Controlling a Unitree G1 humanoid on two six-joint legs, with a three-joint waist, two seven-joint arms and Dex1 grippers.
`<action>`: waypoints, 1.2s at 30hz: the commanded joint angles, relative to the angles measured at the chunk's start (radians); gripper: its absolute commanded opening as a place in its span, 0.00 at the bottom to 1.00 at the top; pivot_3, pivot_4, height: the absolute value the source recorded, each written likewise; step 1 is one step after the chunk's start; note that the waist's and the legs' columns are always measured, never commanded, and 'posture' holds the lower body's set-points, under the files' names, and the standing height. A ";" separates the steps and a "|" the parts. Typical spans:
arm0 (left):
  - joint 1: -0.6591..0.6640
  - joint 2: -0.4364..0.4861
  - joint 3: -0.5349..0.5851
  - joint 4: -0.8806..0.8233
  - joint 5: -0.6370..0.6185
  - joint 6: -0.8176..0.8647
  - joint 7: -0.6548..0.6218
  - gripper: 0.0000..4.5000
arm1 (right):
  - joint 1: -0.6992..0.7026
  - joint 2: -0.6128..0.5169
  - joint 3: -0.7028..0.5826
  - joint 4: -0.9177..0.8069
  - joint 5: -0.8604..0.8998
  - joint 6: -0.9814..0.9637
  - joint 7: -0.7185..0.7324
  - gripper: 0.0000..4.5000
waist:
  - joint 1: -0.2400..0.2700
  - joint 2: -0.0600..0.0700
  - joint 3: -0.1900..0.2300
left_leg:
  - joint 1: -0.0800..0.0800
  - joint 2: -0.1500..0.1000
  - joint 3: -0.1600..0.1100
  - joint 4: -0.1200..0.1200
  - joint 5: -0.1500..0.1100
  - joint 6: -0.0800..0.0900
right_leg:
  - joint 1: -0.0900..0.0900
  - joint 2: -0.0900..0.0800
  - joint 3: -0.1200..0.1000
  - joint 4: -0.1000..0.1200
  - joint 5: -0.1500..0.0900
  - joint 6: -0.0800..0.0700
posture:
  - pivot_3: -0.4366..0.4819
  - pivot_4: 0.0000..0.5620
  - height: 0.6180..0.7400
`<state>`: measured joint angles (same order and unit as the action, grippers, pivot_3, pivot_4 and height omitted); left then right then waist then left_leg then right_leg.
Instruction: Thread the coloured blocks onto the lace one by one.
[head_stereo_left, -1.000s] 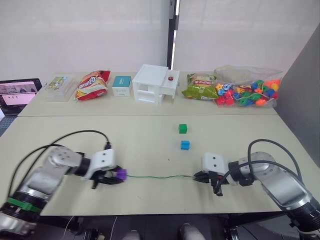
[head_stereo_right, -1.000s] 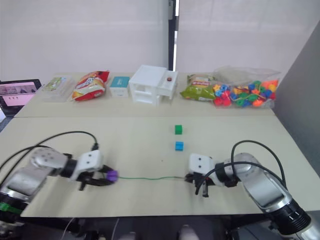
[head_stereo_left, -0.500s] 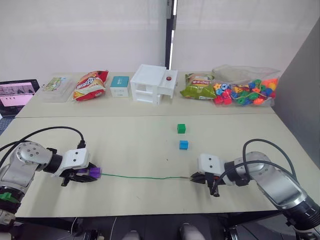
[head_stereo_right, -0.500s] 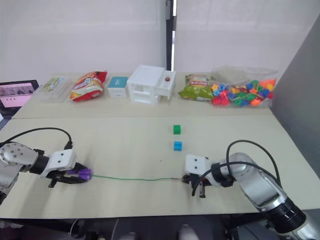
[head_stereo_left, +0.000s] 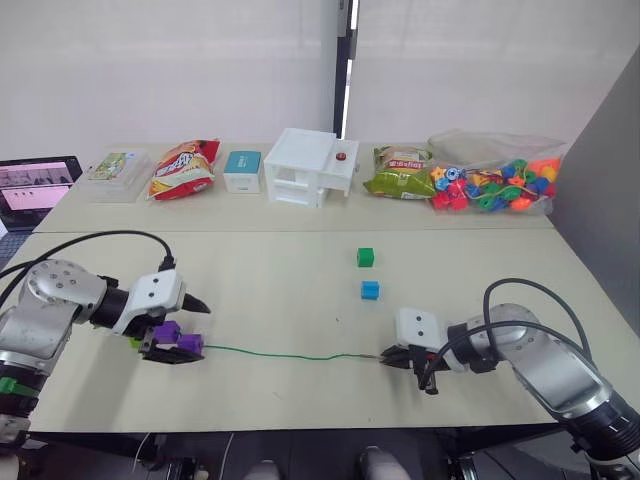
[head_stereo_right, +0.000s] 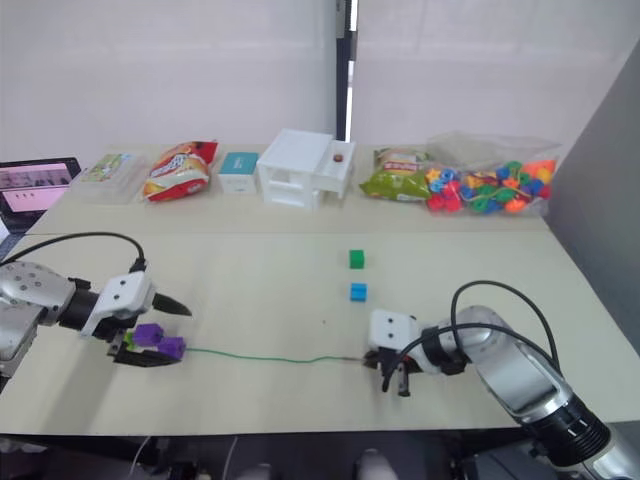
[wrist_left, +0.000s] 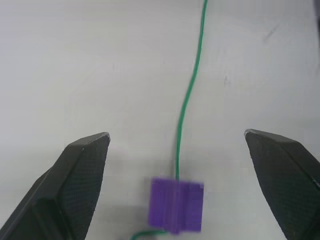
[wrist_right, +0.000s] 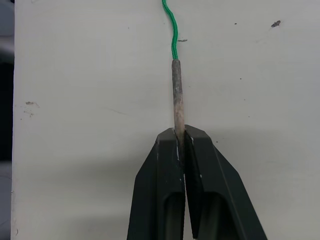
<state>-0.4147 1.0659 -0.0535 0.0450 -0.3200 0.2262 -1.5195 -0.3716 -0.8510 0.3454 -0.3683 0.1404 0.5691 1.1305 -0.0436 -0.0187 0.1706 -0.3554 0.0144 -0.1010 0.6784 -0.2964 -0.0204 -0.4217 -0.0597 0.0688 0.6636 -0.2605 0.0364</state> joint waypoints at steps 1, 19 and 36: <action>0.012 -0.054 -0.009 -0.179 -0.078 0.122 0.055 0.99 | -0.031 0.019 0.011 -0.028 -0.004 0.009 -0.005 0.00 | -0.001 0.000 0.000 | 0.000 0.000 0.000 0.000 0.000 0.000 | 0.000 0.000 0.000 0.000 0.000 0.000 | 0.48 0.27 1.00; -0.077 -0.543 -0.367 -0.175 0.134 0.159 0.390 0.99 | -0.125 0.098 0.092 -0.016 -0.043 0.080 -0.026 0.00 | 0.001 -0.001 0.000 | 0.000 -0.001 -0.001 0.001 0.000 0.000 | 0.000 0.000 0.000 0.000 0.000 0.000 | 0.48 0.27 1.00; -0.086 -0.567 -0.362 -0.126 0.157 0.128 0.387 0.28 | -0.125 0.101 0.077 -0.035 -0.025 0.099 -0.030 0.00 | 0.004 -0.001 0.000 | 0.000 -0.001 -0.001 0.002 0.000 0.000 | 0.001 0.000 0.000 0.000 0.000 0.000 | 0.48 0.27 1.00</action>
<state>-0.4846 0.5052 -0.4274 -0.0693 -0.1594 0.3724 -1.1310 -0.4806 -0.7520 0.4498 -0.3652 0.1014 0.6635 1.1037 -0.0399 -0.0194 0.1705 -0.3557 0.0133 -0.1021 0.6799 -0.2963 -0.0205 -0.4211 -0.0600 0.0690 0.6635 -0.2602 0.0363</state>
